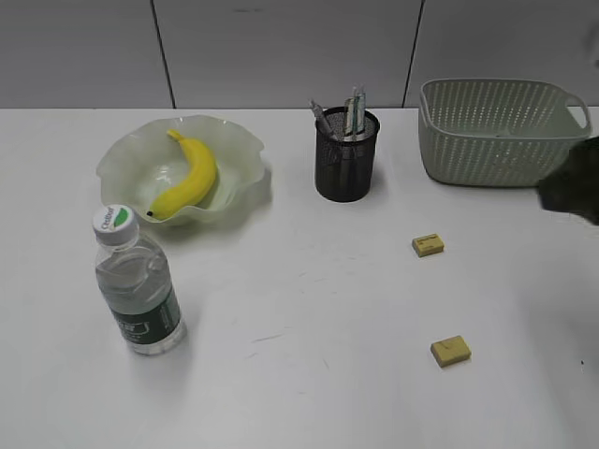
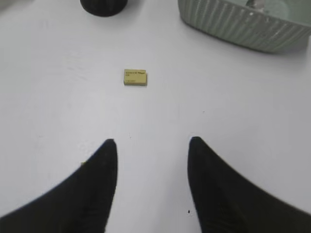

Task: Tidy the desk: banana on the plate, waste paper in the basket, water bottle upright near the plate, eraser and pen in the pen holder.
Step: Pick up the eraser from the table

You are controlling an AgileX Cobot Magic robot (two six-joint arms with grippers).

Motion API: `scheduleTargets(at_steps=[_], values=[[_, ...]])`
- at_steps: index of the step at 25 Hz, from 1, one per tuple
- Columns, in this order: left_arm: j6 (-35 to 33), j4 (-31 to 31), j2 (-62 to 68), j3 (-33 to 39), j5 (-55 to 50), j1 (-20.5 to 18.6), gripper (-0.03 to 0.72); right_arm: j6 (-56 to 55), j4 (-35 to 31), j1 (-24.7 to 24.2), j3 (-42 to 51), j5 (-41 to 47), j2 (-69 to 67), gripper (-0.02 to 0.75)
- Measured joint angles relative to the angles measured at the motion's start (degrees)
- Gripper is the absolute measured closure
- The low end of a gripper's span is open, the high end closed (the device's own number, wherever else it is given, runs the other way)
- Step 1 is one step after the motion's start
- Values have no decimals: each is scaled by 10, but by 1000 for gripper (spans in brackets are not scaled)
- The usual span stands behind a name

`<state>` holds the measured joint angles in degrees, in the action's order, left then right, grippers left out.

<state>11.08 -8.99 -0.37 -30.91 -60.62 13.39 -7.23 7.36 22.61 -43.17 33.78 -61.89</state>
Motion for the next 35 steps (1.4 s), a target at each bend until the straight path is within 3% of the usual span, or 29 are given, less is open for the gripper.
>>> scheduleTargets(at_steps=[3,5,14,21,25,27,29,35], values=[[0,0,0,0,0,-4,451,-7,0,0,-49,-1,-126,198],[0,0,0,0,0,-5,451,-8,0,0,-90,-1,-214,160],[0,0,0,0,0,-5,452,-8,1,-13,-281,39,-507,153],[0,0,0,0,0,-5,450,30,-32,-15,-336,53,-590,153],[0,0,0,0,0,-5,452,38,-36,-15,-340,53,-607,197],[0,0,0,0,0,-5,452,39,-35,-15,-341,53,-608,295],[0,0,0,0,0,-5,452,39,-35,-15,-341,53,-608,443],[0,0,0,0,0,-5,452,40,-36,-15,-341,19,-556,437]])
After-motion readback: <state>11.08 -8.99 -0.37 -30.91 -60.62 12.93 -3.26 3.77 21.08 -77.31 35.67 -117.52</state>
